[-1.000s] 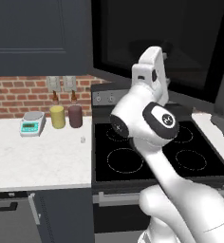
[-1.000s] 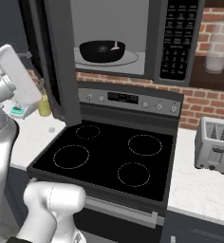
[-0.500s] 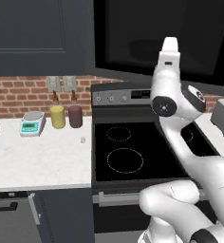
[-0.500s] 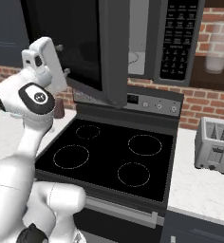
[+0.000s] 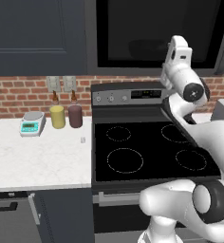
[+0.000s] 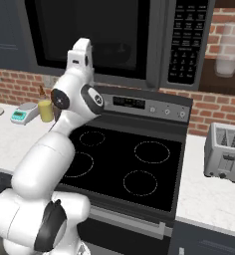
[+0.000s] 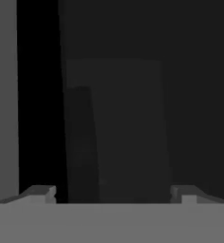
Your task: Pick the garlic from the sink and place it in the bowl. Then pick the bowl and place it in the microwave. Then close the microwave door and press the start button.
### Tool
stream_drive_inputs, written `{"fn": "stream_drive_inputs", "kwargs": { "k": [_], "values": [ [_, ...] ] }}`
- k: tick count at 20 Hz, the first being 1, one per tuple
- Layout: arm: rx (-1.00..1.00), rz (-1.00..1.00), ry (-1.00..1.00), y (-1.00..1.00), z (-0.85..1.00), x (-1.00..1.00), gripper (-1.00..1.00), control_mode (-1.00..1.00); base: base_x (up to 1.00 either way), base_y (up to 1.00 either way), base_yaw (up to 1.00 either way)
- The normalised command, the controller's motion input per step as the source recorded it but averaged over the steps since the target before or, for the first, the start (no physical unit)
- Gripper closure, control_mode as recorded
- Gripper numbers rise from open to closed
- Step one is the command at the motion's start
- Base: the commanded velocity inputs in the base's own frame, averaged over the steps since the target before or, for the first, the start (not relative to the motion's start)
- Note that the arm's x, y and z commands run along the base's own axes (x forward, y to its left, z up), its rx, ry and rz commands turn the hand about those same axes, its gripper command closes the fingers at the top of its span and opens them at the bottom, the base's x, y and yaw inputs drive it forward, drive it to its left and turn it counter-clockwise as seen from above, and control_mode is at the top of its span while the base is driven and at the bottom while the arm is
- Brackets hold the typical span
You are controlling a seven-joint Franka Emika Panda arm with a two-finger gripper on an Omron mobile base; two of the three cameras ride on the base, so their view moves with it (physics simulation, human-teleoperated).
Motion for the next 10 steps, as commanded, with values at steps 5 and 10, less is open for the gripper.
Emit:
{"fn": "stream_drive_inputs", "kwargs": {
  "k": [5,10],
  "values": [
    [0.0,0.14,0.18,-0.1,0.18,0.72,-1.0,-1.0,0.0,0.0,0.0],
    [0.0,0.09,0.14,-0.02,0.14,0.24,-1.0,-1.0,0.0,0.0,0.0]
  ]
}}
